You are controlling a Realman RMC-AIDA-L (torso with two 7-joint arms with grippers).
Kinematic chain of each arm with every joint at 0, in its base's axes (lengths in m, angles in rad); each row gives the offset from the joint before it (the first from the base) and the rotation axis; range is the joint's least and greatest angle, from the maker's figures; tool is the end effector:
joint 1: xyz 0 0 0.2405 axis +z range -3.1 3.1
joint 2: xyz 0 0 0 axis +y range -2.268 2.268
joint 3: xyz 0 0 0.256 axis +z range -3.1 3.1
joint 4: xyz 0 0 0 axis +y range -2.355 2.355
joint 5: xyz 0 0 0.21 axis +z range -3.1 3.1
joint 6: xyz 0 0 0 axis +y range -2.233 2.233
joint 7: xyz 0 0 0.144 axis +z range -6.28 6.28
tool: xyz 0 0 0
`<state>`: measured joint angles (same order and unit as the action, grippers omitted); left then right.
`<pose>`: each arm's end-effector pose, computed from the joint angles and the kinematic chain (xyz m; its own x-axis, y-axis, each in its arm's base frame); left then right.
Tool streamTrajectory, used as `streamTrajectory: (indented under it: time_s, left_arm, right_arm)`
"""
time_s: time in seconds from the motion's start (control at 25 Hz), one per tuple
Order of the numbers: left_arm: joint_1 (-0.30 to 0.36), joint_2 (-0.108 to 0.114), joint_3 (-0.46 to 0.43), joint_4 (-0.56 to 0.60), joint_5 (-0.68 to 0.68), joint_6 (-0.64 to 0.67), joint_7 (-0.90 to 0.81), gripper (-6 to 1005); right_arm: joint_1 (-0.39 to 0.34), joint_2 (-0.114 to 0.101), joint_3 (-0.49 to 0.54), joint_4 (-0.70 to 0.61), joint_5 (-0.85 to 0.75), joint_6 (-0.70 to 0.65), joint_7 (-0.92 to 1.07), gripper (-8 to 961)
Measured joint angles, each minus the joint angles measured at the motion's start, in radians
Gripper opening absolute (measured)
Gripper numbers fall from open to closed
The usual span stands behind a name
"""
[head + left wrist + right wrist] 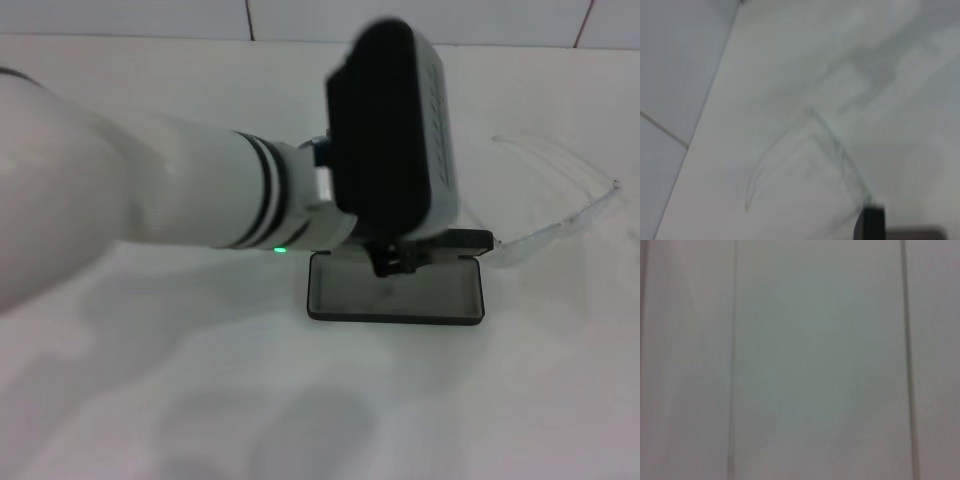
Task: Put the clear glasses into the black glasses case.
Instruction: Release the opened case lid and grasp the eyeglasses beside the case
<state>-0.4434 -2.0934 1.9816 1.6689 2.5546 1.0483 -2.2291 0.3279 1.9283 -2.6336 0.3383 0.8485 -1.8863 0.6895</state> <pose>-0.0763 0.3007 -0.0806 0.9620 -0.2067 -0.1782 -0.2602 -0.8917 -0.3704 0.3660 0.2350 0.1077 0.6708 0.1888 -0.7172 -0.5730 -0.4819 -0.6628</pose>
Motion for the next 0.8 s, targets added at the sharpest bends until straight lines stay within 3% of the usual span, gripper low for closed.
streamTrajectory:
  time_s: [0.2, 0.4, 0.48, 0.6, 0.8]
  left_arm:
    - [0.071, 0.001, -0.137, 0.125, -0.231, 0.044, 0.024, 439]
    - [0.124, 0.001, -0.307, 0.176, -0.541, 0.053, 0.034, 434]
    - [0.146, 0.001, -0.389, 0.165, -0.700, 0.083, 0.082, 433]
    - [0.198, 0.002, -0.503, 0.134, -0.874, 0.168, 0.198, 430]
    - [0.250, 0.001, -0.589, 0.063, -0.913, 0.253, 0.256, 425]
  right_arm:
    - [0.097, -0.048, -0.176, 0.163, -0.037, -0.009, 0.226, 856]
    - [0.271, -0.136, -0.192, 0.318, -0.374, -0.113, 0.432, 854]
    - [0.325, -0.161, -0.192, 0.348, -0.497, -0.149, 0.456, 851]
    - [0.453, -0.157, -0.192, 0.439, -0.737, -0.163, 0.460, 846]
    - [0.677, -0.114, -0.195, 0.518, -1.145, -0.077, 0.410, 837]
